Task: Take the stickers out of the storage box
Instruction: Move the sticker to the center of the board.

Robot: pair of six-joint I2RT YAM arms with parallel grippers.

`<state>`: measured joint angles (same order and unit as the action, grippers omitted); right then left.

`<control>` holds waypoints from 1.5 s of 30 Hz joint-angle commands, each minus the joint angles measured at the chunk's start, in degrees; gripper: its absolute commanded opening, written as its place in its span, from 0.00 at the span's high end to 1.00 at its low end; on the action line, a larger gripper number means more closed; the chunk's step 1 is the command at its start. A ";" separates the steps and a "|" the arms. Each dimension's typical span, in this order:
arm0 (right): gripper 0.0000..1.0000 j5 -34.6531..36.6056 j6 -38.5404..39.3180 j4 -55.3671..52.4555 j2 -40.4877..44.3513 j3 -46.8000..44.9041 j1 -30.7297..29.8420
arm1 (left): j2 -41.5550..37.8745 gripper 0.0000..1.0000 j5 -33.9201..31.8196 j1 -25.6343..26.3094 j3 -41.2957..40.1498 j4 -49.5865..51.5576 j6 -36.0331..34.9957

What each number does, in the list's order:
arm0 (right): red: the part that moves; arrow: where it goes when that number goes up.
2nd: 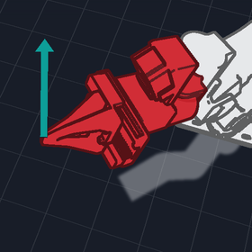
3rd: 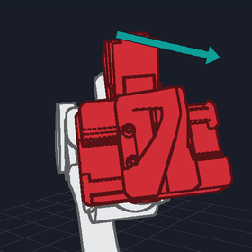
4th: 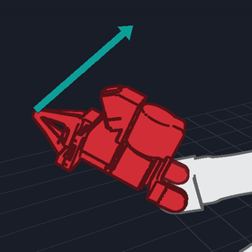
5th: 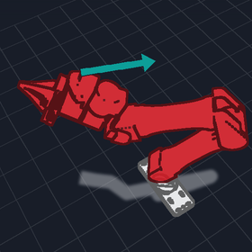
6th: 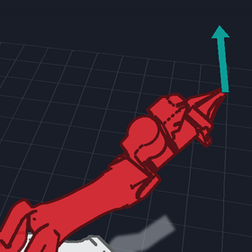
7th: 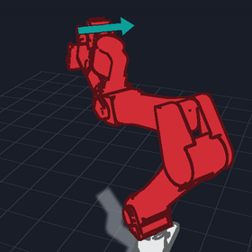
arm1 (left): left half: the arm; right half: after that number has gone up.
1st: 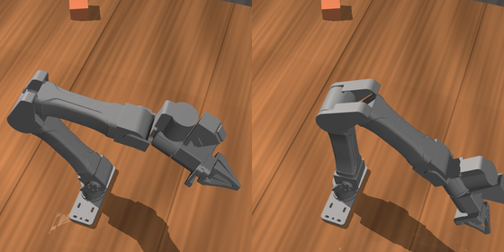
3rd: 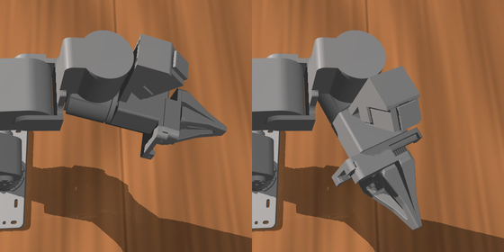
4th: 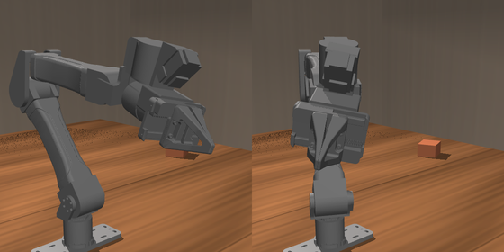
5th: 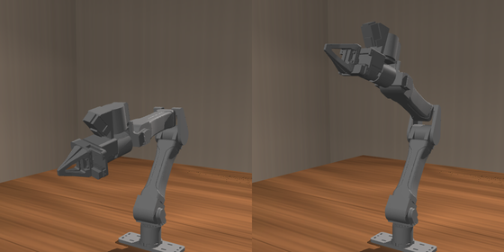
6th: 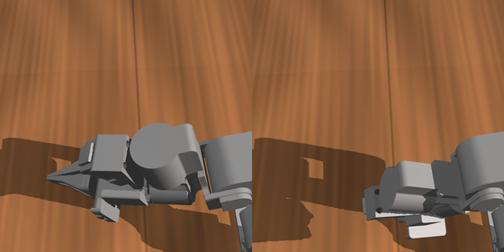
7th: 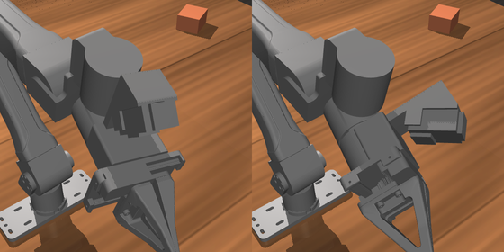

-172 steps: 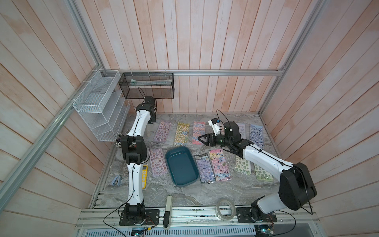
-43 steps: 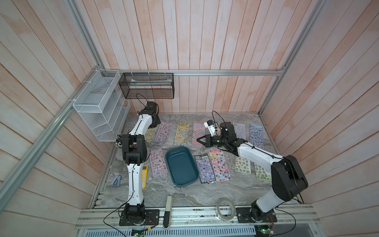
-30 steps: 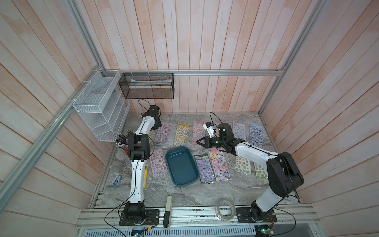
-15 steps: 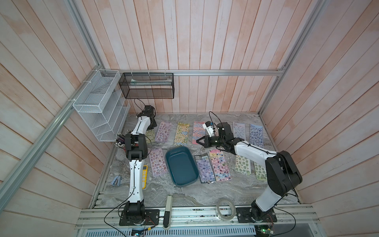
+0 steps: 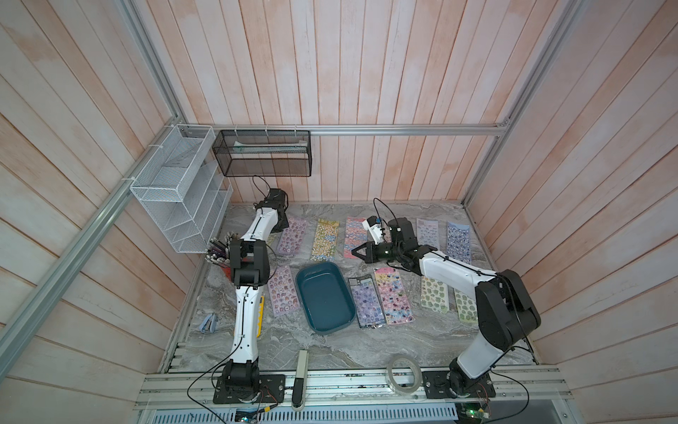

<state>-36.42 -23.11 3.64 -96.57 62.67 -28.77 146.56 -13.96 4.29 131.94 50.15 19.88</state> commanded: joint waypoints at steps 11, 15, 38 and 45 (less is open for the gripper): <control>1.00 0.95 0.97 -0.83 4.82 -2.28 0.23 | -4.18 0.93 1.49 -3.21 -5.54 -0.90 0.91; 1.00 1.16 0.96 -0.87 4.84 -2.39 0.28 | -2.01 0.93 1.88 -3.59 -4.36 -1.15 0.79; 1.00 0.48 0.53 -0.65 0.29 0.69 0.22 | 2.15 0.94 3.70 -6.67 -1.29 -1.64 2.35; 1.00 0.62 0.70 -0.98 0.72 1.04 0.30 | -0.82 0.88 3.77 -5.99 -2.20 -1.95 2.21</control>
<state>-35.88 -22.70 2.96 -95.61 61.98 -28.71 146.45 -10.92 -2.20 129.86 47.99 21.71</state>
